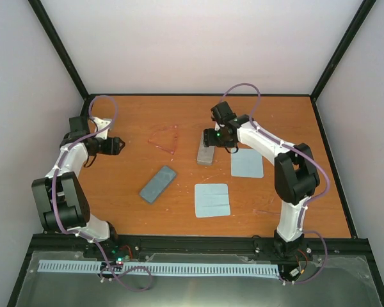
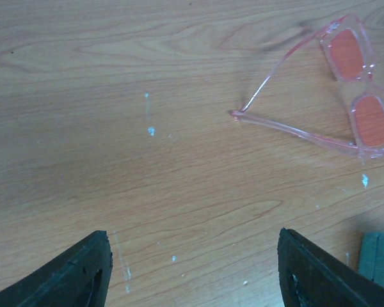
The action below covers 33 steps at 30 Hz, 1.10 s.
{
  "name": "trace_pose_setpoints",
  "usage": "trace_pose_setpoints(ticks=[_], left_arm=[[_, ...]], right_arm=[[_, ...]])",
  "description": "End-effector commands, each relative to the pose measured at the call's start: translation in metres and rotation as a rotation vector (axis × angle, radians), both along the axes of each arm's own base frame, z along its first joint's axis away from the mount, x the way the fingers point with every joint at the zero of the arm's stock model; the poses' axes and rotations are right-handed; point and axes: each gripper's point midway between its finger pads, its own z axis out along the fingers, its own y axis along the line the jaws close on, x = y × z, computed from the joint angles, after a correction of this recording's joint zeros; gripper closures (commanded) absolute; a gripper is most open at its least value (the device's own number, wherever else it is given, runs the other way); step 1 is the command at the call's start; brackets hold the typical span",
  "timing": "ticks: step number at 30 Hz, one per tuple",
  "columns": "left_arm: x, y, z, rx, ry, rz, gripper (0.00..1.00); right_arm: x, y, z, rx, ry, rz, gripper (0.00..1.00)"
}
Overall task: Organize the sunglasses
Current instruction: Pick up the sunglasses case from the center of the board.
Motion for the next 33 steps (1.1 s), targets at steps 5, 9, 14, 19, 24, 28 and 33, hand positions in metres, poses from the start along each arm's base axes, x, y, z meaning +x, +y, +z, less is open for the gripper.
trace_pose_setpoints(ticks=[5, 9, 14, 19, 24, 28, 33], left_arm=[[0.021, -0.011, 0.048, -0.066, -0.161, -0.046, 0.25], [0.024, -0.013, 0.048, -0.077, -0.163, -0.055, 0.21], [0.026, -0.008, 0.038, -0.056, -0.156, -0.044, 0.19], [0.029, -0.007, 0.034, -0.055, -0.143, -0.036, 0.16], [0.030, -0.011, 0.044, -0.076, -0.157, -0.051, 0.13], [0.031, -0.009, 0.048, -0.056, -0.170, -0.057, 0.12], [0.029, -0.008, 0.047, -0.031, -0.175, -0.071, 0.11]], right_arm=[[-0.012, -0.021, -0.006, -0.067, 0.000, -0.089, 0.21], [-0.018, -0.025, 0.007, -0.073, -0.016, -0.109, 0.19], [-0.021, -0.009, 0.014, -0.108, -0.017, -0.080, 0.13], [-0.018, 0.011, 0.004, -0.213, 0.023, -0.076, 0.08], [-0.015, 0.015, -0.014, -0.279, 0.084, -0.089, 0.08], [-0.011, 0.017, -0.028, -0.297, 0.117, -0.116, 0.08], [-0.002, 0.024, -0.038, -0.298, 0.129, -0.139, 0.08]])
